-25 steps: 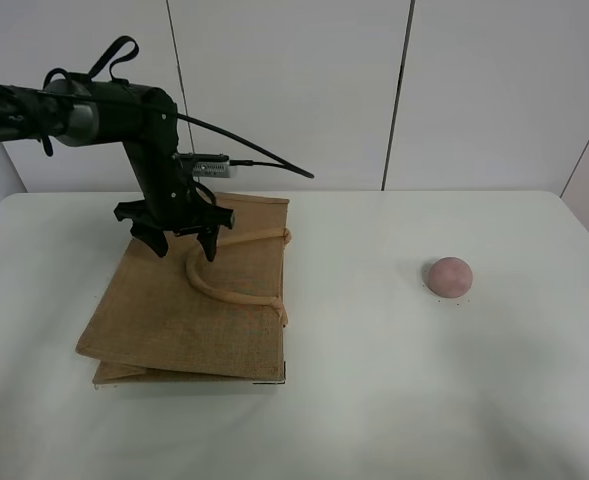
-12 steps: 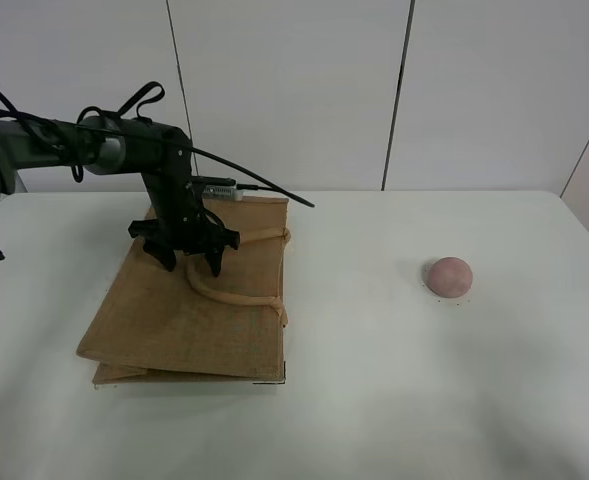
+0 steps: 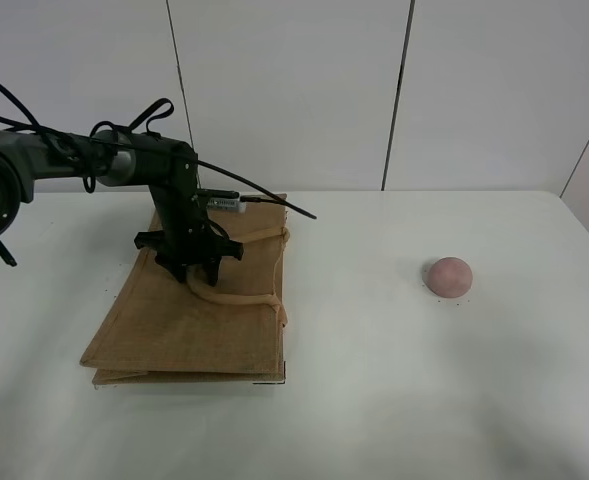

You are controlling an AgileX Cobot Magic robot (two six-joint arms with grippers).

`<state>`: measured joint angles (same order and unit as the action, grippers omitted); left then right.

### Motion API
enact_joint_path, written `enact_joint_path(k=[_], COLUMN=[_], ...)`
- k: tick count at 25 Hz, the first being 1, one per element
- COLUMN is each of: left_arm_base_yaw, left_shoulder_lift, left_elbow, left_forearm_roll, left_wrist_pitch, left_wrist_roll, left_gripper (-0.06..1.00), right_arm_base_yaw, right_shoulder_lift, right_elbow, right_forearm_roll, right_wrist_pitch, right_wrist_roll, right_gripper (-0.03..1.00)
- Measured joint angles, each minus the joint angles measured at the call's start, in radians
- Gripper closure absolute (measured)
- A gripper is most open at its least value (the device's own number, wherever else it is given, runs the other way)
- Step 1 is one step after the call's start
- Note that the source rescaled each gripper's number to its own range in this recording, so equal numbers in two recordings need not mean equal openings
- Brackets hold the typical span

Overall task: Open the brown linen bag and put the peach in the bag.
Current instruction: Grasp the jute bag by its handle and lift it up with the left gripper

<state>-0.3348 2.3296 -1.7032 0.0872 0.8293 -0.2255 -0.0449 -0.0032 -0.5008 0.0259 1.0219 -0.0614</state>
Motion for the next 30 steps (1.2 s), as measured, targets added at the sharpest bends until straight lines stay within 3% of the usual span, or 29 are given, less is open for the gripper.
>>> enact_joint_path(k=[4,5,11,16,21,30], left_arm_base_yaw=[-0.001,-0.001,-0.001,-0.001,-0.001,-0.001], left_shoulder_lift=[0.000,-0.002,0.000,-0.039,-0.111,-0.322], left_elbow=[-0.005,-0.008,-0.077,-0.248,-0.390,-0.407], left_forearm_roll=[0.004,0.004,0.010,0.013,0.005,-0.031], left_wrist_pitch=[0.014,0.019,0.139,0.335,0.339,0.343], left_wrist_roll=[0.000,0.000,0.014,0.080,0.113,0.128], left_gripper=[0.89,0.93,0.93,0.93,0.94,0.94], right_arm_base_yaw=[0.000,0.000,0.000,0.000,0.000,0.000], right_shoulder_lift=[0.000,0.000,0.000,0.000,0.000,0.000], right_elbow=[0.000,0.000,0.000,0.000,0.000,0.000], right_forearm_roll=[0.000,0.000,0.000,0.000,0.000,0.000], right_wrist_pitch=[0.000,0.000,0.000,0.000,0.000,0.000], right_wrist_roll=[0.000,0.000,0.000,0.000,0.000,0.000], right_gripper=[-0.03,-0.03,-0.03,-0.03,-0.03,-0.03])
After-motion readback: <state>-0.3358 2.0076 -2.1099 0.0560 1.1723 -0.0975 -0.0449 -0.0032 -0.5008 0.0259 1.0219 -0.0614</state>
